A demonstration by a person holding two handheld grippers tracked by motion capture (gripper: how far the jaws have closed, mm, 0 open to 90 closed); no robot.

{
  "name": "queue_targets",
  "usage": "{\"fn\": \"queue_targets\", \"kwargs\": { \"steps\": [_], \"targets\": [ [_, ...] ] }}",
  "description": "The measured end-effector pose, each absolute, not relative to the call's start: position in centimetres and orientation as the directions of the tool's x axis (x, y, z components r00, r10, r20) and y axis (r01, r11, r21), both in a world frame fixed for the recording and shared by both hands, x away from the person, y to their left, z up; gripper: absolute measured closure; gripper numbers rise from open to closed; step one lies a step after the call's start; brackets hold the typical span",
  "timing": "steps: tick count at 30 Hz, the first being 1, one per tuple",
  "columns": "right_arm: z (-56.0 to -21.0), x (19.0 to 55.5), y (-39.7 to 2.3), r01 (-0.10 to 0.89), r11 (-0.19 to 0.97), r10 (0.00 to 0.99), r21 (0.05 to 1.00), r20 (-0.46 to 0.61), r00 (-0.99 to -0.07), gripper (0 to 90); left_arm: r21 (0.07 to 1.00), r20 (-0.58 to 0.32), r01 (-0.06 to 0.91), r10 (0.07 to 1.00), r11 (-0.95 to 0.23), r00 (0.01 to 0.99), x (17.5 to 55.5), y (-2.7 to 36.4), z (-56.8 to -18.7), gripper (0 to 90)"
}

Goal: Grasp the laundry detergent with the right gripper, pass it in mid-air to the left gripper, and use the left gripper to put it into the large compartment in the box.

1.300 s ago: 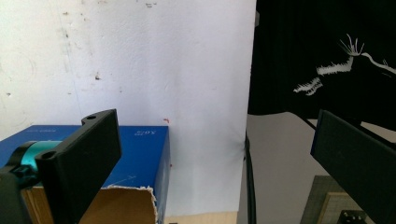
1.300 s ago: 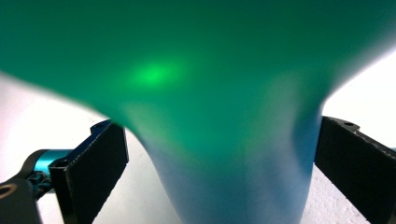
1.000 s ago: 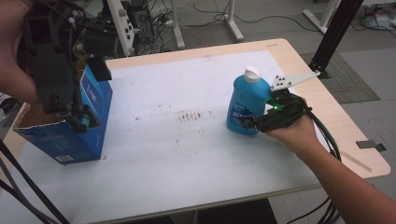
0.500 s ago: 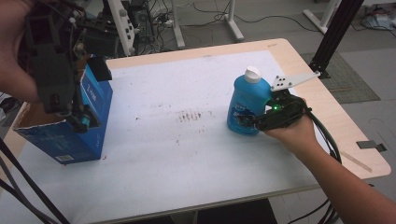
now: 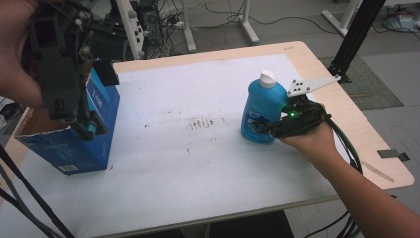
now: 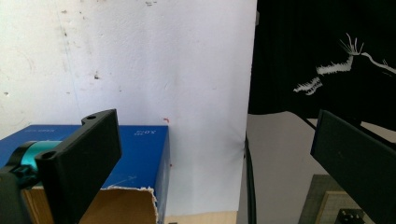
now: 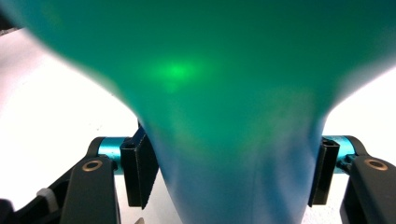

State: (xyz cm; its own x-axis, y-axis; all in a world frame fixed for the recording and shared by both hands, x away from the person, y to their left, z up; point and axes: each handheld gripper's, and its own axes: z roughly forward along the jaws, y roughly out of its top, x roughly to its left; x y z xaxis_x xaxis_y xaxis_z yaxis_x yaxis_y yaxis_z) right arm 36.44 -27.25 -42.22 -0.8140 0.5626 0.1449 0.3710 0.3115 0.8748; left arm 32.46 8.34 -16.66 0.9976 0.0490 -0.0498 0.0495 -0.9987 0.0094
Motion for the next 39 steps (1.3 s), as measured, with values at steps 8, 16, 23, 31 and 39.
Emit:
{"fn": "queue_targets", "kwargs": {
  "steps": [8,16,23,31,39],
  "targets": [
    [-42.3,36.5,-27.2,0.368,0.304,0.563,0.879,0.146,-0.813,35.5,0.008,-0.047,0.045,0.045,-0.999,0.998,32.5,8.2,-16.7,1.8],
    [-42.4,36.6,-27.2,0.368,0.305,0.566,0.879,0.143,-0.812,38.4,0.006,-0.048,0.043,0.043,-0.999,0.998,32.6,8.2,-16.7,1.8],
    [-42.3,36.5,-27.2,0.340,0.319,0.561,0.885,0.113,-0.820,42.4,-0.001,-0.052,0.051,0.051,-0.999,0.997,32.6,8.4,-16.7,1.8],
    [-41.8,36.3,-27.1,0.330,0.331,0.548,0.884,0.105,-0.830,45.2,0.001,-0.054,0.043,0.043,-0.999,0.998,32.7,8.2,-16.9,1.8],
    [-39.4,36.0,-26.2,0.290,0.379,0.484,0.879,0.079,-0.872,44.7,0.005,-0.056,0.042,0.042,-0.999,0.998,32.9,7.8,-17.2,1.8]
  ]
}}
